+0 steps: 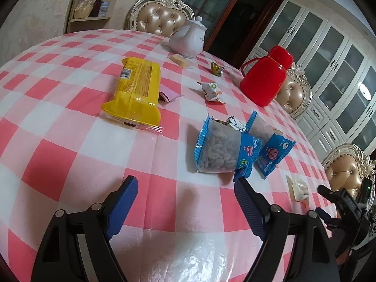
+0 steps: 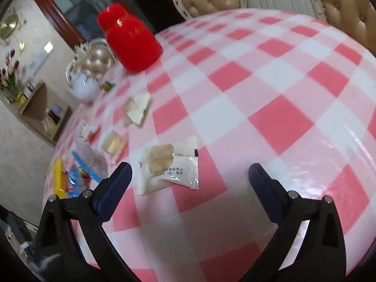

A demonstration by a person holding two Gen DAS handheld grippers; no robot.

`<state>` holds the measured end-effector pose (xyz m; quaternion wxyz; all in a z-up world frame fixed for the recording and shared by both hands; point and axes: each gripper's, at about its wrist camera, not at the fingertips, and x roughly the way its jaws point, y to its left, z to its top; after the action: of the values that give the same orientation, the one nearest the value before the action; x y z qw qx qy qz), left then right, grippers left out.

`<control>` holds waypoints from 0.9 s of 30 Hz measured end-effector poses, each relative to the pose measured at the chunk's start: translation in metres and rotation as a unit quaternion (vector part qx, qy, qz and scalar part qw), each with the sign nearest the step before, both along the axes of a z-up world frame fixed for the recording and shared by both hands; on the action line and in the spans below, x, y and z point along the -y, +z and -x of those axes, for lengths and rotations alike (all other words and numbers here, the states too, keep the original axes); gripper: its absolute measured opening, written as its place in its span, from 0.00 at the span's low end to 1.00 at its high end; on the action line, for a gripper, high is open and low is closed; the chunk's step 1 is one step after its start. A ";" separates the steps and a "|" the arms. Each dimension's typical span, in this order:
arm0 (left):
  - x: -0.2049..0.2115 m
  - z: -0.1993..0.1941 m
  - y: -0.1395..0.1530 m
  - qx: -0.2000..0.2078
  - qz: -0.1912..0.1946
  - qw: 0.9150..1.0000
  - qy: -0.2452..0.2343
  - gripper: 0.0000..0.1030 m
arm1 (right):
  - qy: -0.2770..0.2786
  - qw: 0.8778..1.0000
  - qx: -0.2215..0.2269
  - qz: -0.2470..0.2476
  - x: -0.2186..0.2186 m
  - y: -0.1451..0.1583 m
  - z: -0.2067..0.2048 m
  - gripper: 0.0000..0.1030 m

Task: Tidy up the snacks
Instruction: 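Grasp the white pastry pack with the right tool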

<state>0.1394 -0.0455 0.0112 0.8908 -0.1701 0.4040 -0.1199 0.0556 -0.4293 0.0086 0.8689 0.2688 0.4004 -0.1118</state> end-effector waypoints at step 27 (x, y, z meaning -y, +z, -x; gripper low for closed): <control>0.033 -0.013 0.002 0.008 -0.034 0.998 -0.056 0.82 | 0.097 0.989 0.004 0.109 -0.079 0.012 0.020 0.48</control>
<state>0.1521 -0.0785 0.0129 0.8911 -0.1159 0.4097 -0.1572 0.0353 -0.3505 0.0206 0.9014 0.1328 0.4063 -0.0690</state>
